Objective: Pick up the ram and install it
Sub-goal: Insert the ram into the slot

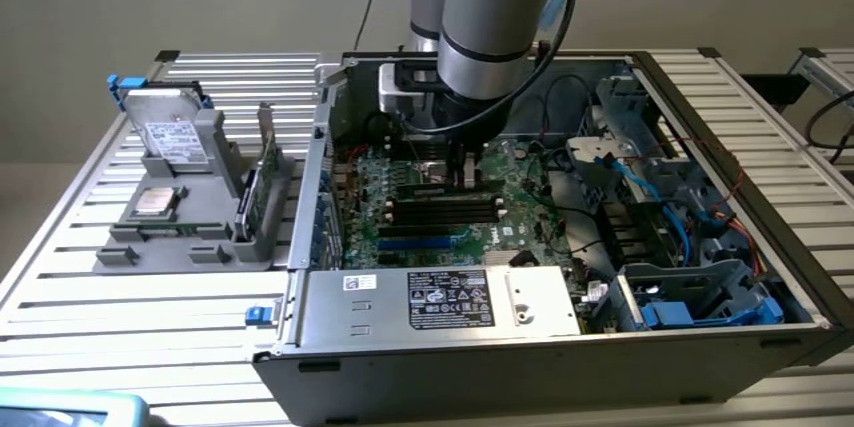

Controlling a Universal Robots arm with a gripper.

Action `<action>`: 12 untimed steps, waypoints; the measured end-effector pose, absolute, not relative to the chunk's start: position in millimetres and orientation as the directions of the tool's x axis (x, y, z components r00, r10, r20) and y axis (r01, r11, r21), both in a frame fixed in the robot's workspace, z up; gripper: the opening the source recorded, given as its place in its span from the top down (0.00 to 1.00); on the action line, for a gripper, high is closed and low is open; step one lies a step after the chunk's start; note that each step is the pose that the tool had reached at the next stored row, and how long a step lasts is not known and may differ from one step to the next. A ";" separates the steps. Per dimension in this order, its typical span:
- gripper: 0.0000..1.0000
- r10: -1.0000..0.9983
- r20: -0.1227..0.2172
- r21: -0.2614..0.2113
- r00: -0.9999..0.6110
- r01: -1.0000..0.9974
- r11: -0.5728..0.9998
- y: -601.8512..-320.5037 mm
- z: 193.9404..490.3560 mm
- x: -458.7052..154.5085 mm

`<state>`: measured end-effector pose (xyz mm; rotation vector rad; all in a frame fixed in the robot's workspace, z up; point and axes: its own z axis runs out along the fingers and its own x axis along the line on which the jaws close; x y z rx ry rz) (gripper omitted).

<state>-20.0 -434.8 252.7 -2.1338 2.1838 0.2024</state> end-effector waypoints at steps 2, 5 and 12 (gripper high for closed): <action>0.86 -0.988 -0.151 0.037 -0.025 -0.999 0.020 -433.1 248.9 -22.1; 0.86 -0.988 -0.150 0.037 -0.025 -0.999 0.019 -433.1 243.6 -25.5; 0.86 -0.988 -0.150 0.038 -0.026 -0.999 0.021 -433.6 235.9 -25.7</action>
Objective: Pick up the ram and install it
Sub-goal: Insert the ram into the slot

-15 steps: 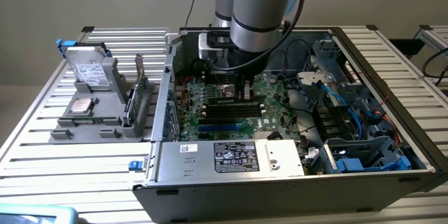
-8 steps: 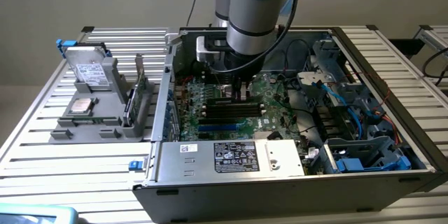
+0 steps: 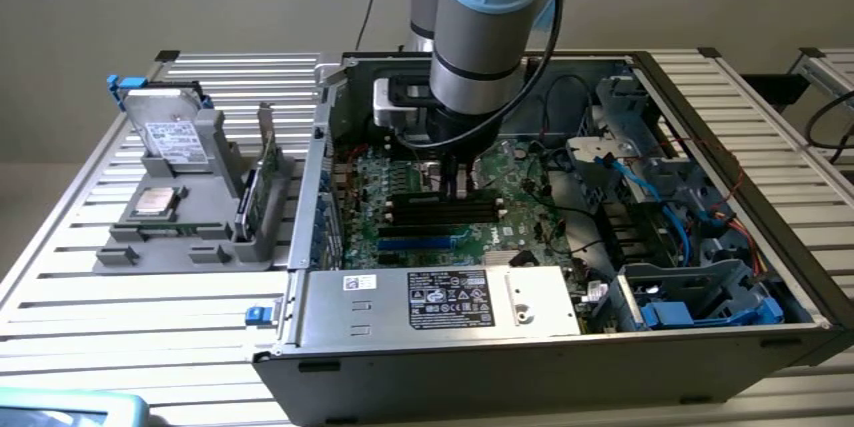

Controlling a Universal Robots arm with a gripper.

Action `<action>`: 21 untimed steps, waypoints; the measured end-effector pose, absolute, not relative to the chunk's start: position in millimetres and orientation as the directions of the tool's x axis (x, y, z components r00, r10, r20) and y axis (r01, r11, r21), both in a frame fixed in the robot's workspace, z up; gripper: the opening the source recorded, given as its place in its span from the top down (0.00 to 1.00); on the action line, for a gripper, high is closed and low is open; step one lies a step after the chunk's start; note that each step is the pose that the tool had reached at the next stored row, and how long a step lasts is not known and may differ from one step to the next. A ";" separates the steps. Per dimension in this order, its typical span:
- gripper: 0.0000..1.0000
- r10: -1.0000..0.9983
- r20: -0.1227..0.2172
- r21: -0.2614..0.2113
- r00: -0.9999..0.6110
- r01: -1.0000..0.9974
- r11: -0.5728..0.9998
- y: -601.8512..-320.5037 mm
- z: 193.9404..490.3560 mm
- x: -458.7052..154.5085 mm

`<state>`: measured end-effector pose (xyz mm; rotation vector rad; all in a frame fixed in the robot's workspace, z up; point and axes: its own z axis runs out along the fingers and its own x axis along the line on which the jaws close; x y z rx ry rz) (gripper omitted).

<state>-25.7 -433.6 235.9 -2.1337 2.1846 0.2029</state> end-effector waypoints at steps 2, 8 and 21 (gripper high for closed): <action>0.86 -0.988 -0.150 0.038 -0.027 -0.999 0.021 -433.7 234.8 -25.7; 0.86 -0.988 -0.150 0.041 -0.028 -0.999 0.022 -435.5 233.1 -26.2; 0.86 -0.988 -0.151 0.043 -0.029 -0.999 0.023 -443.2 228.8 -24.0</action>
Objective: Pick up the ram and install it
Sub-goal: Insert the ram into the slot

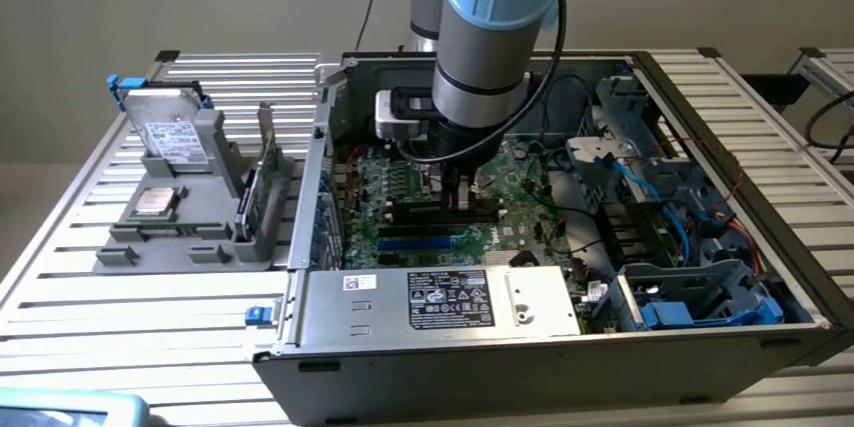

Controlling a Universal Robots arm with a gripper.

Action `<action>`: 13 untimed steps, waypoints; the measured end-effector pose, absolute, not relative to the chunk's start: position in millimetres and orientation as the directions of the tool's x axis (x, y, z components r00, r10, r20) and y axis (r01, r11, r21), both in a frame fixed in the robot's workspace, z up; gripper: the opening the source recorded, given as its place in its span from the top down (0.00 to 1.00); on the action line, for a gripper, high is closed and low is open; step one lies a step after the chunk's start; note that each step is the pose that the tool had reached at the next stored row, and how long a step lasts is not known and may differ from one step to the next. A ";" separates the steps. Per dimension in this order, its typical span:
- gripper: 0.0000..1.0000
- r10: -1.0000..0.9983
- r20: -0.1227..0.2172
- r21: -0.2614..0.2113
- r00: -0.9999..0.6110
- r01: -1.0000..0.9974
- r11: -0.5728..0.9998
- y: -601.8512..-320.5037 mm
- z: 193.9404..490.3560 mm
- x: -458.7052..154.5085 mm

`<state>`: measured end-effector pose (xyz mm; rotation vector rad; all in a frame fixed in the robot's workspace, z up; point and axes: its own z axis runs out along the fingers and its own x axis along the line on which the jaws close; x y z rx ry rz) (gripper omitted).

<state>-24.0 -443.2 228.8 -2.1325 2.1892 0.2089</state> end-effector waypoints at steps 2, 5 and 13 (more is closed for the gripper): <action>0.86 -0.988 -0.151 0.043 -0.029 -0.999 0.023 -443.2 228.7 -24.0; 0.86 -0.988 -0.151 0.050 -0.030 -0.999 0.023 -443.2 229.7 -23.4; 0.86 -0.988 -0.150 0.087 -0.036 -0.996 0.023 -443.2 232.7 -19.2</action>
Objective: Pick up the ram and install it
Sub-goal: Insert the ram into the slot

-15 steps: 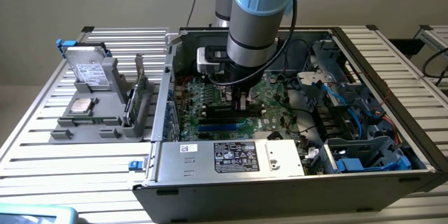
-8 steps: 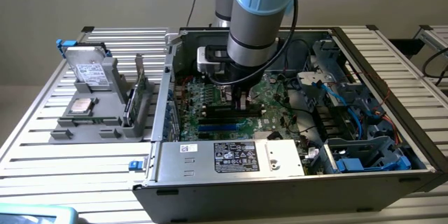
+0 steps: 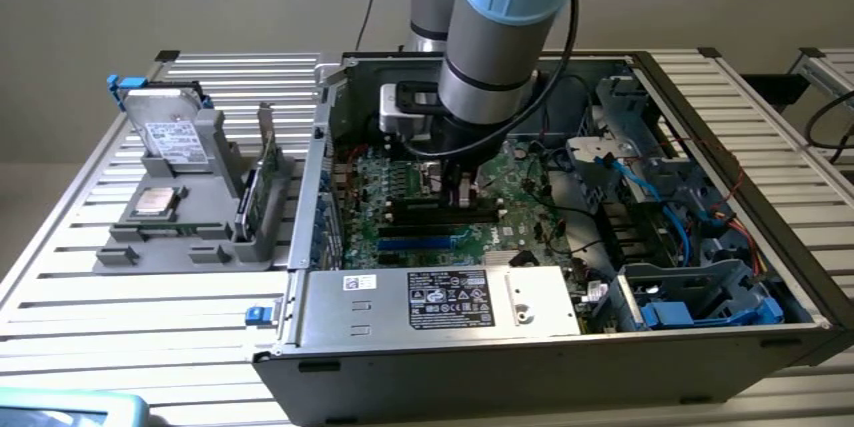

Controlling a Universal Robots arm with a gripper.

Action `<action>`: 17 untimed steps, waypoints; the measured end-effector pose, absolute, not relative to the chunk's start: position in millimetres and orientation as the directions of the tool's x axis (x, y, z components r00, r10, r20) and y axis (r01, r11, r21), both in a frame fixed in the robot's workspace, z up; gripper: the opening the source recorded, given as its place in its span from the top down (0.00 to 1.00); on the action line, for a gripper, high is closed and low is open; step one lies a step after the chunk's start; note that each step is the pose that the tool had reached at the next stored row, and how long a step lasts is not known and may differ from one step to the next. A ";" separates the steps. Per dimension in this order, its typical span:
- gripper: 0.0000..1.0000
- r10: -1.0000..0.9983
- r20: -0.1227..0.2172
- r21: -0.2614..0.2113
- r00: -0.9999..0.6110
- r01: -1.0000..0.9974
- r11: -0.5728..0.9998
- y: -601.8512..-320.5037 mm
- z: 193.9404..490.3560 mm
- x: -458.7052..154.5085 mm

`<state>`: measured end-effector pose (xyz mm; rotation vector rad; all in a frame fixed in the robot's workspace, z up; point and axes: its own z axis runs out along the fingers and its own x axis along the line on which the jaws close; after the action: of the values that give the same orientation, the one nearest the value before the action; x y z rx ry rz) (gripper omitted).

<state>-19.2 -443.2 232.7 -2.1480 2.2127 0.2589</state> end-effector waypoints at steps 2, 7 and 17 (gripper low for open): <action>0.86 -0.988 -0.150 0.092 -0.037 -0.996 0.023 -443.2 233.6 -16.9; 0.86 -0.988 -0.149 0.095 -0.037 -0.995 0.023 -443.5 234.6 -9.1; 0.86 -0.988 -0.149 0.098 -0.038 -0.995 0.024 -443.2 229.2 -9.4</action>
<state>-9.4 -443.2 229.2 -2.1510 2.2194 0.2712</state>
